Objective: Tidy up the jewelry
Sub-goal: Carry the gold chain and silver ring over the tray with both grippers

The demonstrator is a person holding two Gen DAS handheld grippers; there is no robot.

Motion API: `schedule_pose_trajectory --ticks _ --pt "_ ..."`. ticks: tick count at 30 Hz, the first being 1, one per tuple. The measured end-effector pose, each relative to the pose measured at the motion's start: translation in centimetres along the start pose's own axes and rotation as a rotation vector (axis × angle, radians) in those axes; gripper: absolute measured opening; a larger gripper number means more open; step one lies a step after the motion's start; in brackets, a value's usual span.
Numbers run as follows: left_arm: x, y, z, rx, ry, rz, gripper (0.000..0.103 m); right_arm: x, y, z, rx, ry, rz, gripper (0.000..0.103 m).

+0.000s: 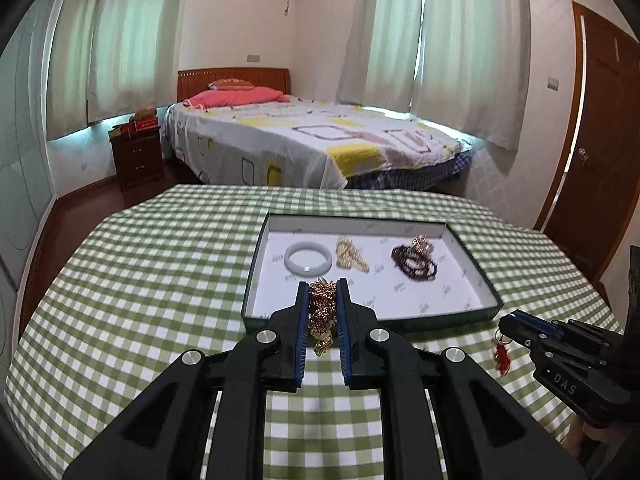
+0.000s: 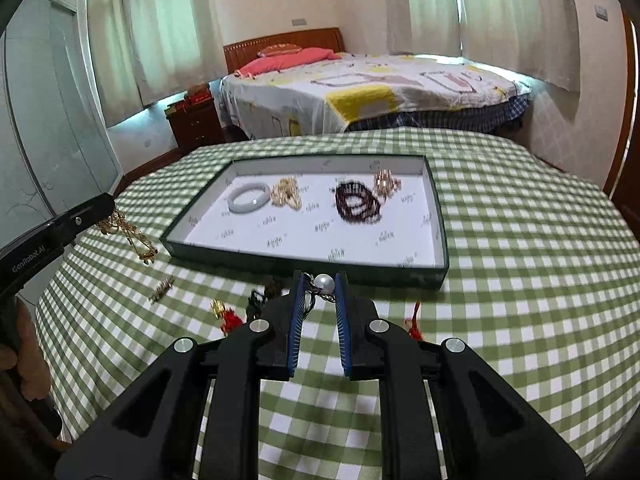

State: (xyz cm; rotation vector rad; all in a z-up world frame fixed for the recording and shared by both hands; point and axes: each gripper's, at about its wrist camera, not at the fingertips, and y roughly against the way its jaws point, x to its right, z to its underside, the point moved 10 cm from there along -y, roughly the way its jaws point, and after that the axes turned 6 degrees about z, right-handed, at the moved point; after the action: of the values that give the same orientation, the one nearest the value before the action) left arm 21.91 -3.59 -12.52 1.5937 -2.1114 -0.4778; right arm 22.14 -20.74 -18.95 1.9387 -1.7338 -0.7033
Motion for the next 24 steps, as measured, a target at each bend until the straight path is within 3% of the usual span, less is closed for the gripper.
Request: schedule_pose_trajectory --ticks 10,18,24 --pt "0.5 -1.7 -4.4 0.071 0.005 0.034 0.014 0.3 -0.3 -5.8 0.091 0.023 0.012 0.016" --pt "0.5 -5.1 -7.9 0.117 -0.001 0.036 0.014 1.8 -3.4 -9.4 0.122 0.047 0.045 0.016" --pt "-0.6 -10.2 -5.3 0.015 0.017 0.020 0.014 3.1 -8.1 -7.4 0.034 0.054 0.059 0.016"
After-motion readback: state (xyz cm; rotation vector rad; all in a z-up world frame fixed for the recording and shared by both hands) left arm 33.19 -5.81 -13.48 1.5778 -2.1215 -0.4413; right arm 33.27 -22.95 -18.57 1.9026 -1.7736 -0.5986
